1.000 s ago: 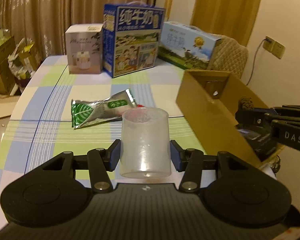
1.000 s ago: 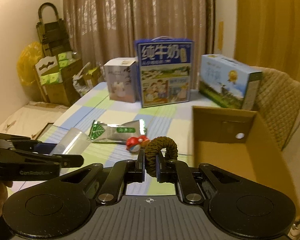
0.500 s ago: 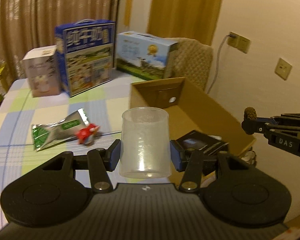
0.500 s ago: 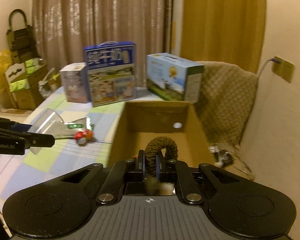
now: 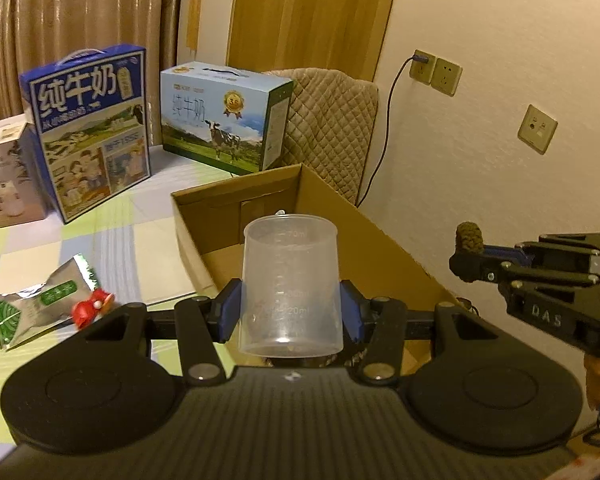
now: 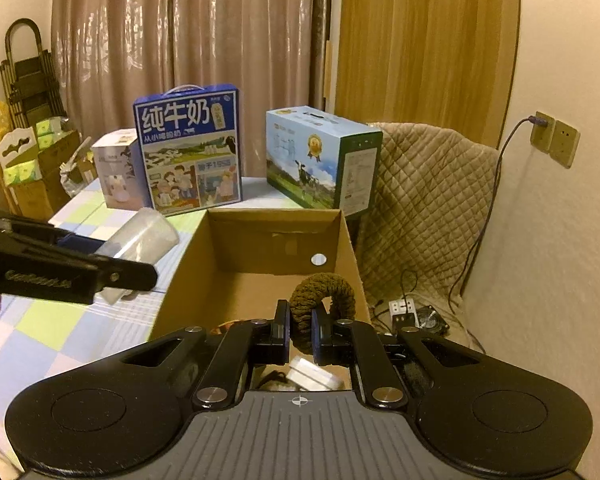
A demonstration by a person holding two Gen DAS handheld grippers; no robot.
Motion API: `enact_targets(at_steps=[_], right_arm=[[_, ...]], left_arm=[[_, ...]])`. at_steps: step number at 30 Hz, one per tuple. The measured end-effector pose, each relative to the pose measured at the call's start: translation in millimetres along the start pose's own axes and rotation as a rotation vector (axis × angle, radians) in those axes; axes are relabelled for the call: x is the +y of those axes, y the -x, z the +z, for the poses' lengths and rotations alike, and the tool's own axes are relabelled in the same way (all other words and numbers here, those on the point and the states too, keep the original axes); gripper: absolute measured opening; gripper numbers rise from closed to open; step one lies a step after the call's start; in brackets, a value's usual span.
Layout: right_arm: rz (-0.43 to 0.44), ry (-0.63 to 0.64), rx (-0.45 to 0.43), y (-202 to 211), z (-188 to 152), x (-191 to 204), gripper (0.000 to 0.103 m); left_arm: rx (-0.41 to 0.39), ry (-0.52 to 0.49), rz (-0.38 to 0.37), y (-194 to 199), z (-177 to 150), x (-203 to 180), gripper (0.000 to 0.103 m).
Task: Organize objects
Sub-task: 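Lift the hair tie and cup and carry both over the cardboard box, then open the left tool to drop the cup while the right tool releases the hair tie into the box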
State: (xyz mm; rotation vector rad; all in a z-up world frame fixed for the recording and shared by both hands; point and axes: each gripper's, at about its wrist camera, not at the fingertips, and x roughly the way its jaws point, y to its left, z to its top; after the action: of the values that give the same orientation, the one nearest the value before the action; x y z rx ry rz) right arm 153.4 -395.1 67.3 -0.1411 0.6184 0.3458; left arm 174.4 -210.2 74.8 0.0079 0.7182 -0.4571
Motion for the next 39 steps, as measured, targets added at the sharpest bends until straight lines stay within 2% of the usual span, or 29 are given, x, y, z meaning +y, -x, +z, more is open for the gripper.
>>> enact_targets(at_steps=[6,7,8,9,15,16,18,19,20,27,39], right_arm=[[0.009,0.017,0.030,-25,0,-5,0.007],[0.010,0.021,0.032,-29,1,-6,0.007],[0.011,0.026,0.034,-33,1,-6,0.007],[0.012,0.030,0.038,-36,1,-7,0.007],[0.062,0.036,0.061,-54,5,-10,0.007],[0.076,0.035,0.061,-56,6,-10,0.011],[0.085,0.026,0.047,-58,8,-12,0.038],[0.091,0.008,0.042,-58,9,-14,0.066],[0.107,-0.020,0.037,-58,11,-17,0.073],[0.093,-0.047,0.037,-51,15,-16,0.073],[0.099,-0.043,0.014,-23,13,17,0.073]], left_arm=[[0.026,0.018,-0.010,-38,12,2,0.047],[0.026,0.021,-0.002,-44,13,4,0.051],[0.027,0.022,0.005,-49,14,5,0.064],[0.025,0.028,0.007,-52,15,7,0.067],[0.013,0.050,0.013,-53,17,21,0.067],[0.013,0.059,0.013,-53,16,25,0.067],[0.014,0.074,0.017,-51,15,30,0.067],[0.014,0.079,0.018,-51,14,33,0.067],[0.013,0.083,0.020,-50,13,36,0.067],[0.004,0.117,0.041,-37,7,54,0.068],[-0.004,0.148,0.084,3,-16,72,0.077]])
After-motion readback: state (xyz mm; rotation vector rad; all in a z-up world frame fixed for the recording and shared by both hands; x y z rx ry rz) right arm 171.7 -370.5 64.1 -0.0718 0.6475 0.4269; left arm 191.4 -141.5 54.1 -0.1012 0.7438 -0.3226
